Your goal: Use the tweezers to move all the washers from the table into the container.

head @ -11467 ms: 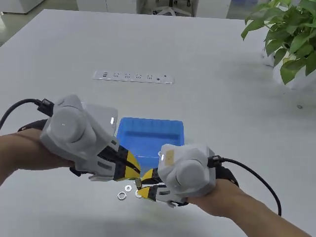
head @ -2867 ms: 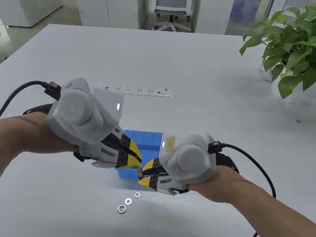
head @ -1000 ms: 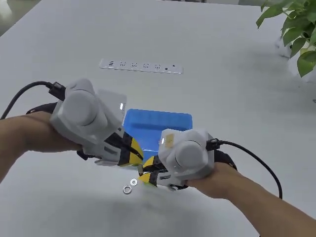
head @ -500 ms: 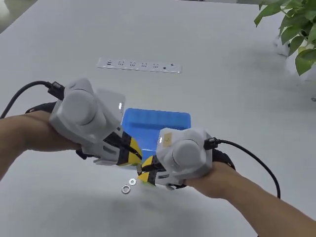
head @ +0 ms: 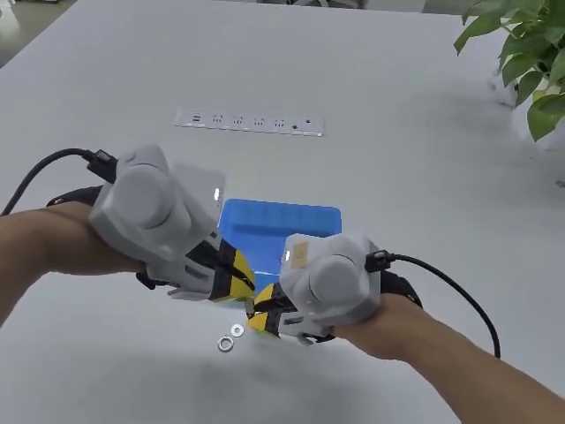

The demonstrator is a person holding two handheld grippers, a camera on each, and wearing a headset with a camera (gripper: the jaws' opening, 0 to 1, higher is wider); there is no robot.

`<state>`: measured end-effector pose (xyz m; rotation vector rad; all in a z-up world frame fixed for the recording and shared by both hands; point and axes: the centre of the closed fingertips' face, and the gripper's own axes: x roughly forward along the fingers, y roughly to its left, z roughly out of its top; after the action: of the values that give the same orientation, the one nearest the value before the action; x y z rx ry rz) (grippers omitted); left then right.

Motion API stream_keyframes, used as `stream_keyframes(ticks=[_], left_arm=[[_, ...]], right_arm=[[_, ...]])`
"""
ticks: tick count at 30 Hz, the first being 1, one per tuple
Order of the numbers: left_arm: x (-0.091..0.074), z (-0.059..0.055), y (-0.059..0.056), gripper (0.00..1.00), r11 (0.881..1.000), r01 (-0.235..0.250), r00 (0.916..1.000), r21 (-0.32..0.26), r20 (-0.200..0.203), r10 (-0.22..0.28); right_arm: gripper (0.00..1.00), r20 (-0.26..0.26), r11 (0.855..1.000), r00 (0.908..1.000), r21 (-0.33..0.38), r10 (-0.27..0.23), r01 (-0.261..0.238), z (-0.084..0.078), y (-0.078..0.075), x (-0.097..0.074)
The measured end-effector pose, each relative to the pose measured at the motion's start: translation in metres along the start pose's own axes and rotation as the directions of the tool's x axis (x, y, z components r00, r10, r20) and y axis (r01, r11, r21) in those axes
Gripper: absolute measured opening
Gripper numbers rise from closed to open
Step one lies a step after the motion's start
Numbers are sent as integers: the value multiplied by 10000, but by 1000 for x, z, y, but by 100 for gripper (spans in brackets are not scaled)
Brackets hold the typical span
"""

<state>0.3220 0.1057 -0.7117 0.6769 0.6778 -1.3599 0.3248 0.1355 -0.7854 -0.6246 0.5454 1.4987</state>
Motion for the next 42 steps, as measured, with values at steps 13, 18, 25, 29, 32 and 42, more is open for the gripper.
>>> stream_keyframes(ticks=[13, 18, 25, 29, 32, 42], left_arm=[[-15, 11, 0, 6, 9997, -154, 9999, 177, 20, 154], [-19, 17, 0, 6, 9993, -200, 9998, 318, 3, 200], [-28, 26, 1, 6, 9983, -346, 9994, 461, 117, 341], [-35, 32, 4, 6, 9969, -523, 9986, 594, 149, 515], [-39, 35, 6, 6, 9958, -596, 9981, 689, 172, 586], [-49, 48, 16, 6, 9914, -828, 9963, 1011, 311, 800]], right_arm=[[9, 104, 9998, 9998, -109, -144, 145, 14, -1, -14], [9, 138, 9996, 9997, -166, -225, 227, 18, -2, -19], [10, 193, 9987, 9989, -291, -421, 426, 27, -5, -28], [10, 192, 9976, 9982, -385, -575, 582, 33, -10, -34], [10, 184, 9968, 9977, -459, -650, 658, 37, -12, -38], [10, 182, 9924, 9948, -693, -1002, 1013, 46, -25, -52]])
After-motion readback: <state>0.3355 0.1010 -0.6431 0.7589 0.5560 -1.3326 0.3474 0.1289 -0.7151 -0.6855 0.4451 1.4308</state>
